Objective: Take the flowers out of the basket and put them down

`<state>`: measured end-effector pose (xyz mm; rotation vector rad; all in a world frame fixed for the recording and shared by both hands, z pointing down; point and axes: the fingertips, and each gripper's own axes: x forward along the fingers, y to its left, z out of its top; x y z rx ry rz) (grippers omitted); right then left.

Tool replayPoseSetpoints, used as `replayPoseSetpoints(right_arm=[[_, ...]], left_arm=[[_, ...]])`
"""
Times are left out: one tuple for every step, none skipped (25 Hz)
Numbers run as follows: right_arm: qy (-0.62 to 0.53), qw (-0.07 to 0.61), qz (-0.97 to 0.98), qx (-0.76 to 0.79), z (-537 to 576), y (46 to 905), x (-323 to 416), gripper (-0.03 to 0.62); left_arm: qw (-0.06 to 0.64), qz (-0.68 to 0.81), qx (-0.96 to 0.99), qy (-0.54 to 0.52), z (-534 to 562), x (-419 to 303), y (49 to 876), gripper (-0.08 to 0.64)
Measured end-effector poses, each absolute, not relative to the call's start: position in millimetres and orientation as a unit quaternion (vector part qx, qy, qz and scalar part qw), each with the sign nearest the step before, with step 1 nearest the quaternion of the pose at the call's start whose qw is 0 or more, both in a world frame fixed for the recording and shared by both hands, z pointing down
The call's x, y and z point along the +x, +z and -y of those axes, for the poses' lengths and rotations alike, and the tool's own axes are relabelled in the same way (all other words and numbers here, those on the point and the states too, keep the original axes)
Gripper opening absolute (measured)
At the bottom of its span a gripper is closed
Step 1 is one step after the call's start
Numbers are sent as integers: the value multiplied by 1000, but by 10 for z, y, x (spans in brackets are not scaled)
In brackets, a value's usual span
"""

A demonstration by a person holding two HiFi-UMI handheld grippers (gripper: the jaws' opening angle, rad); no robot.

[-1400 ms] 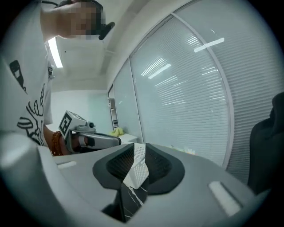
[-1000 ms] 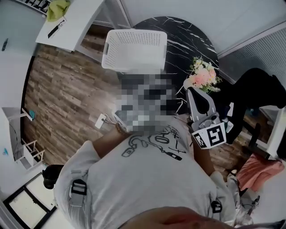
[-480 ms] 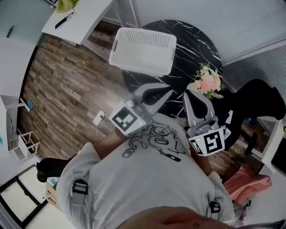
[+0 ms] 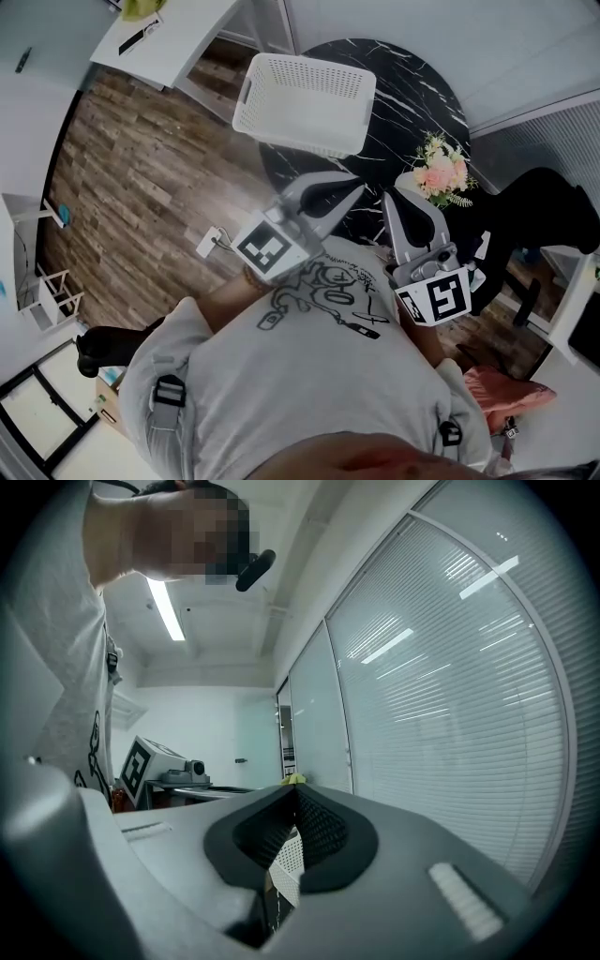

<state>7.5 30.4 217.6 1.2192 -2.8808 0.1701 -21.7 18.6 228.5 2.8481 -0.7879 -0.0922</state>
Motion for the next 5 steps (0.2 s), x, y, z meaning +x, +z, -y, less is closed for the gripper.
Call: replayPoseSetpoints(right_arm=[[55, 5, 919, 390, -299, 2178, 75, 6], [56, 6, 919, 390, -296, 2180, 74, 6], [56, 7, 919, 390, -293, 2182, 71, 6], [57, 8, 919, 389, -291, 2183, 67, 6], [57, 9, 919, 389, -288, 2185, 63, 6]], left_arm=[[94, 265, 959, -32, -183, -215, 2283, 2], [94, 265, 959, -32, -182, -215, 2280, 2], [95, 265, 959, -32, -181, -214, 2278, 2], [96, 265, 959, -31, -181, -214, 2276, 2], [97, 265, 959, -31, -180, -215, 2274, 2]])
